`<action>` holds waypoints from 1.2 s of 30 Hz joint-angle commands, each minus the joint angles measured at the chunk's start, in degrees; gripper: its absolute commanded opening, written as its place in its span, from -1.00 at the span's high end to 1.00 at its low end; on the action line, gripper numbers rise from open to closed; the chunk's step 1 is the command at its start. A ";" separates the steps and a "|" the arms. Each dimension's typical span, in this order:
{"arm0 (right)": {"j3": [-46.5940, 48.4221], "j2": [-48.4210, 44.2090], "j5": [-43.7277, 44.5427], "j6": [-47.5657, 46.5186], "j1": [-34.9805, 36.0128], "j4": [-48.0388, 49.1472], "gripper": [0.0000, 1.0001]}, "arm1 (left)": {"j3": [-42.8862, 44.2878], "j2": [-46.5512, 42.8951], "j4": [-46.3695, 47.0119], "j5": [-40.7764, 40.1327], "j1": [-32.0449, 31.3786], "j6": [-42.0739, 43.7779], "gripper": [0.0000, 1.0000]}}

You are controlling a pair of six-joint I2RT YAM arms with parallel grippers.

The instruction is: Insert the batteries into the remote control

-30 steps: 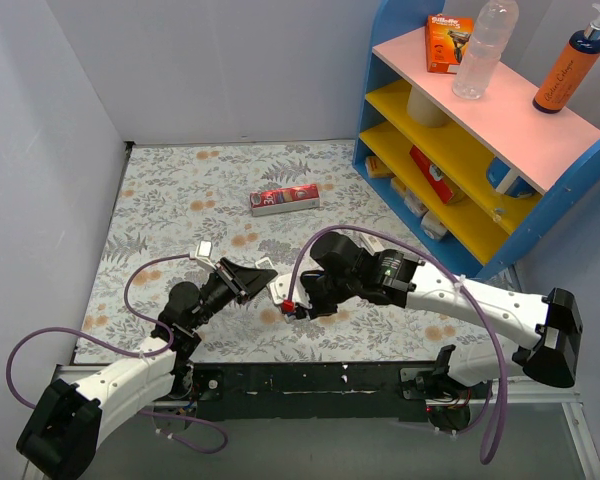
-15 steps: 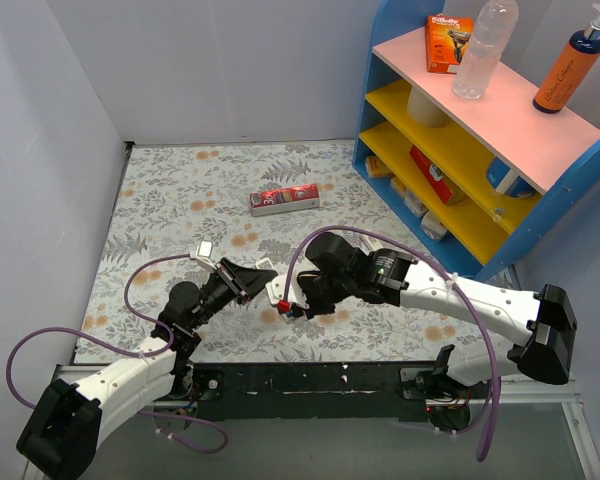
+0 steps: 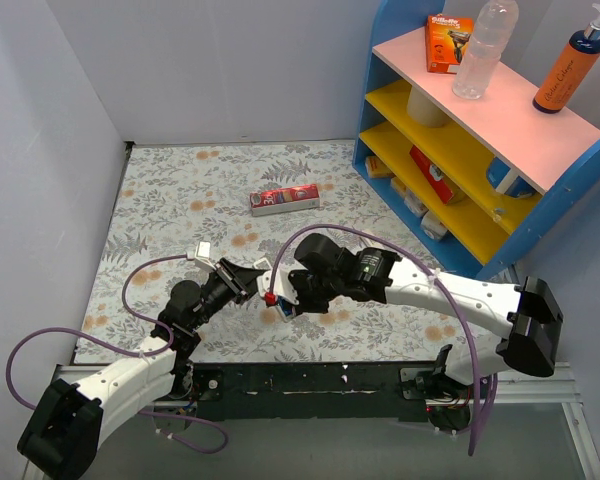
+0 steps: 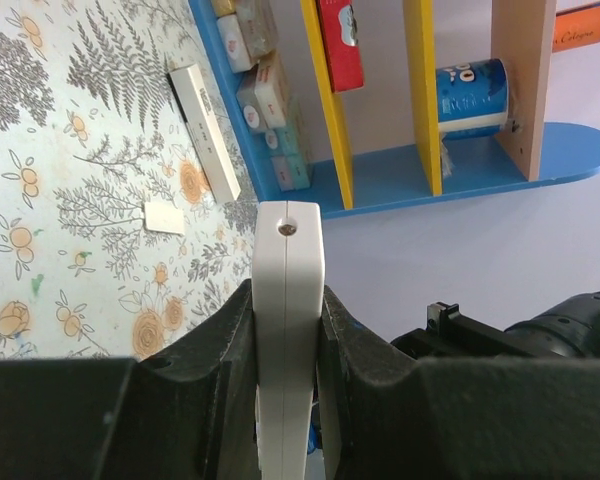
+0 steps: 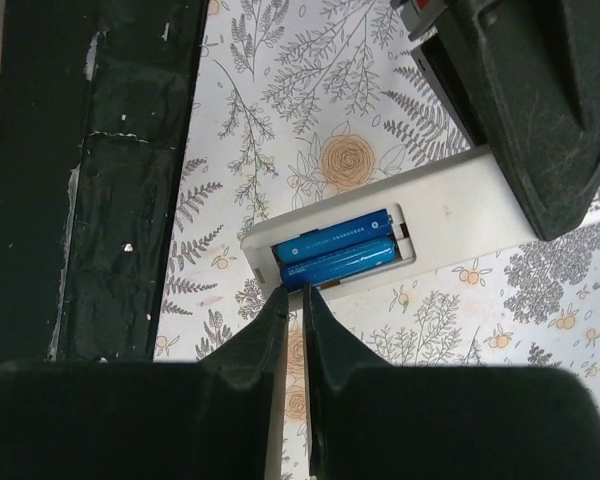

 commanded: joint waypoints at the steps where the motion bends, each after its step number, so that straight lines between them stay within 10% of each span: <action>1: 2.29 3.18 4.29 2.88 -0.14 3.31 0.82 | 2.69 -1.21 7.13 3.27 -0.48 -5.37 1.00; 26: 12.67 19.35 9.92 23.10 -1.72 6.04 0.97 | 2.07 -3.84 9.50 4.07 -0.57 -5.55 1.00; 36: 7.67 7.08 8.78 25.12 -3.39 7.36 0.75 | 1.81 -6.75 -6.40 -6.47 -0.48 9.56 1.00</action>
